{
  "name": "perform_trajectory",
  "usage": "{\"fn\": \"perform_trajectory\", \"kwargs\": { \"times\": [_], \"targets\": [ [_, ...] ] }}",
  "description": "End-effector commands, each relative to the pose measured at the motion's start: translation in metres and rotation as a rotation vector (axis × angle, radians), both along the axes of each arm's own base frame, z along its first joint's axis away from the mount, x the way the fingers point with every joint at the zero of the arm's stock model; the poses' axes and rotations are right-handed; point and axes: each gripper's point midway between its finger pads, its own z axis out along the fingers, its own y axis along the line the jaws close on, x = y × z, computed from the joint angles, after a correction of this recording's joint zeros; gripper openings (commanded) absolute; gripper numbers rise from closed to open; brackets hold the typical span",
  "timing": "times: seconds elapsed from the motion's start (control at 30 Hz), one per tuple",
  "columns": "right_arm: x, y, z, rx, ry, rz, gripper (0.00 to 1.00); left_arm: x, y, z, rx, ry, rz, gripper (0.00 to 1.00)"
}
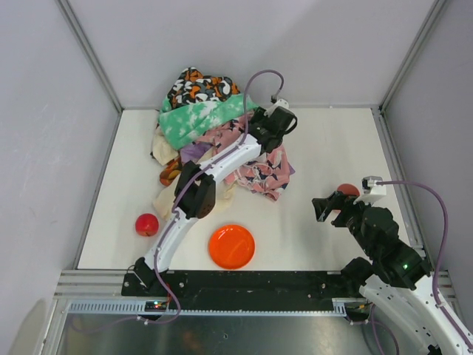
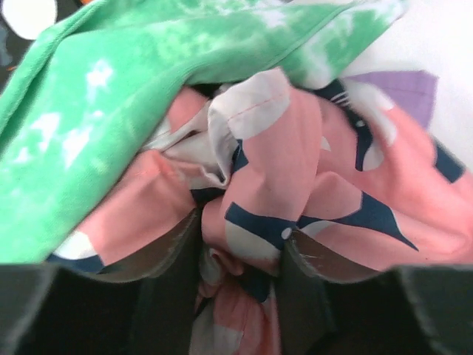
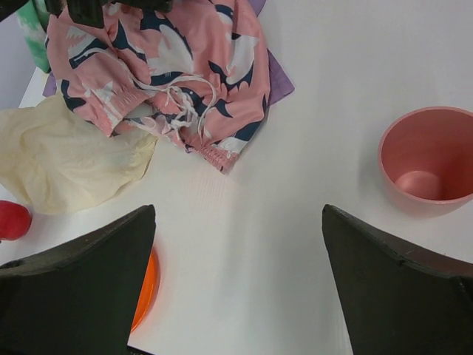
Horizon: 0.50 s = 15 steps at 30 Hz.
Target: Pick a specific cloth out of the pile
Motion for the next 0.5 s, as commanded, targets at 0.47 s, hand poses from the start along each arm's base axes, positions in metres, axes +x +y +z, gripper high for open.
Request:
{"fn": "perform_trajectory", "kwargs": {
  "times": [0.47],
  "targets": [
    [0.002,-0.005,0.001,0.002,-0.002,-0.032,0.99,-0.053,0.201,0.19,-0.364,-0.272,0.34,0.06]
  ]
}}
